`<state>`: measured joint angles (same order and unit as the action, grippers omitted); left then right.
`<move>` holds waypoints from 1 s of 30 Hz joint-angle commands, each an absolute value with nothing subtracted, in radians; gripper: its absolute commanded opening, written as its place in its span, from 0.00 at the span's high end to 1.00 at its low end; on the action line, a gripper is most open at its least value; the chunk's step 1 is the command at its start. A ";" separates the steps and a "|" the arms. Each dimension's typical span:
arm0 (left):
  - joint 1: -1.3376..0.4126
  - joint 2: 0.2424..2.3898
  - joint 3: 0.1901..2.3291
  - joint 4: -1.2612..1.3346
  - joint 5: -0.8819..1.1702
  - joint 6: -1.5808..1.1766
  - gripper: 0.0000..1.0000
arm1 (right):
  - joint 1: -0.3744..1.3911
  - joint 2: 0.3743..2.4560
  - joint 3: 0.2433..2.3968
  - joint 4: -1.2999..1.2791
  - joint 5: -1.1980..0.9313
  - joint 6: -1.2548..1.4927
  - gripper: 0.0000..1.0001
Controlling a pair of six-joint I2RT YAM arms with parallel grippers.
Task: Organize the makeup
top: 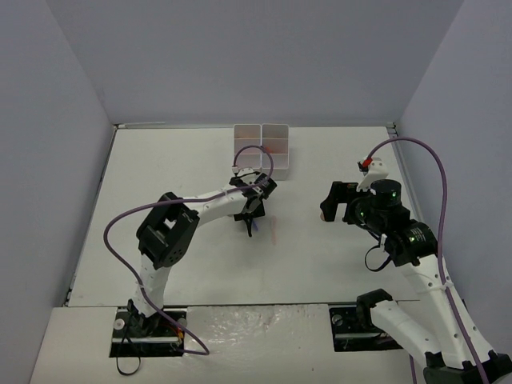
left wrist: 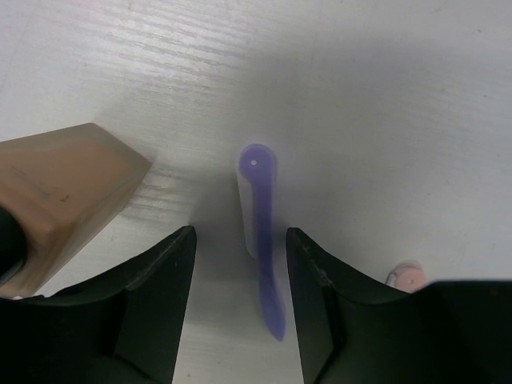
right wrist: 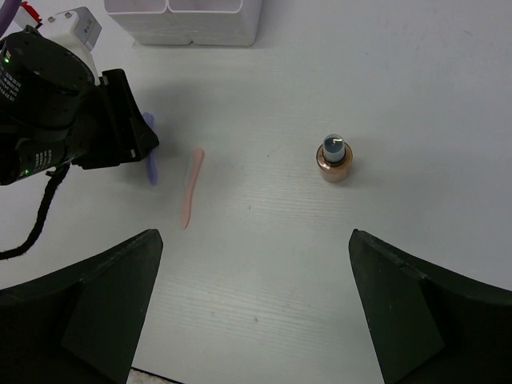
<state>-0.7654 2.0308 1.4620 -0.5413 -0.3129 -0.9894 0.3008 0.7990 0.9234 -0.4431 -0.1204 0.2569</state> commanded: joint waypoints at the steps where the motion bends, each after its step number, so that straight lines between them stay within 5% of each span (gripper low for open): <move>1: -0.758 2.024 1.499 -0.529 -0.298 -1.006 0.61 | 0.296 0.802 0.922 -0.408 -0.126 0.250 0.00; 11: -0.777 1.978 1.476 -0.511 -0.281 -0.937 0.98 | 0.296 0.809 0.914 -0.408 -0.122 0.257 0.00; 21: -0.768 1.750 1.587 -0.443 -0.261 -0.320 1.00 | 0.296 0.826 0.923 -0.406 -0.110 0.252 0.00; 30: -0.660 1.806 1.774 -0.436 -0.048 0.341 1.00 | 0.297 0.839 0.925 -0.405 -0.095 0.255 0.00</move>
